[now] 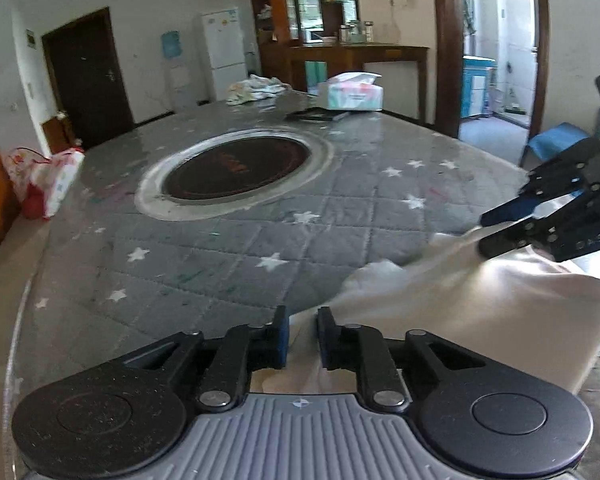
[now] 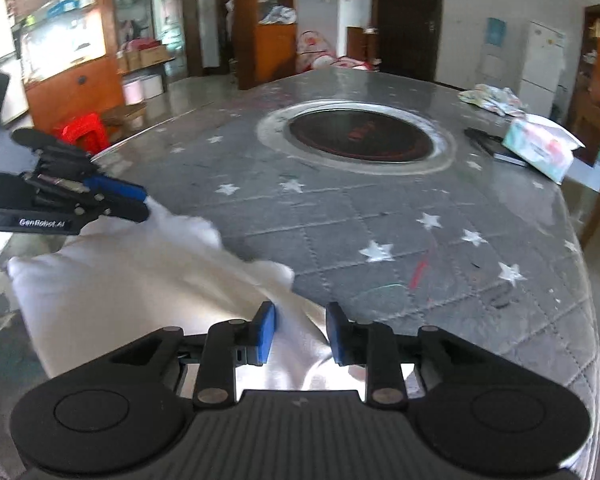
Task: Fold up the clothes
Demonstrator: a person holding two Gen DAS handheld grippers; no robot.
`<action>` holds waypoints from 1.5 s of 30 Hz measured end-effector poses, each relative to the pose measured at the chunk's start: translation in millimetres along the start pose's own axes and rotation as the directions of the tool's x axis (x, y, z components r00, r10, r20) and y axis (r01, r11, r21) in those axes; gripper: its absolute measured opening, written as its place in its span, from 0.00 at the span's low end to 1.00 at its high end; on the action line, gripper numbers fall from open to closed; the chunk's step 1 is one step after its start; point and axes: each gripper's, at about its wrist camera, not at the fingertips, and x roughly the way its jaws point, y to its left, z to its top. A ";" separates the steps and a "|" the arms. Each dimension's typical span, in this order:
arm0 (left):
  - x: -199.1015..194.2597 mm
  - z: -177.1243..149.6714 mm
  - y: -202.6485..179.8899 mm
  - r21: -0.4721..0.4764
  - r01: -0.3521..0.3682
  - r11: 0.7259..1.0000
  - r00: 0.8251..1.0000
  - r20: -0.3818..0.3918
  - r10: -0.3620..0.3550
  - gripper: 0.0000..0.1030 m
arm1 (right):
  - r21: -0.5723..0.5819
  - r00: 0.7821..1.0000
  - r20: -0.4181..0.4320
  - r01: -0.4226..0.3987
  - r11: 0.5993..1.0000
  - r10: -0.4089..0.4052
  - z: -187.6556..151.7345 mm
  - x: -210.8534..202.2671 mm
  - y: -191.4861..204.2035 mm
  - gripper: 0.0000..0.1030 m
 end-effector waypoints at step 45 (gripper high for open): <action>23.7 13.5 -37.5 -0.125 0.147 0.981 0.988 -0.030 -0.152 0.17 | -0.030 0.999 0.040 0.035 0.999 -0.034 -7.9 -18.6 14.9 0.20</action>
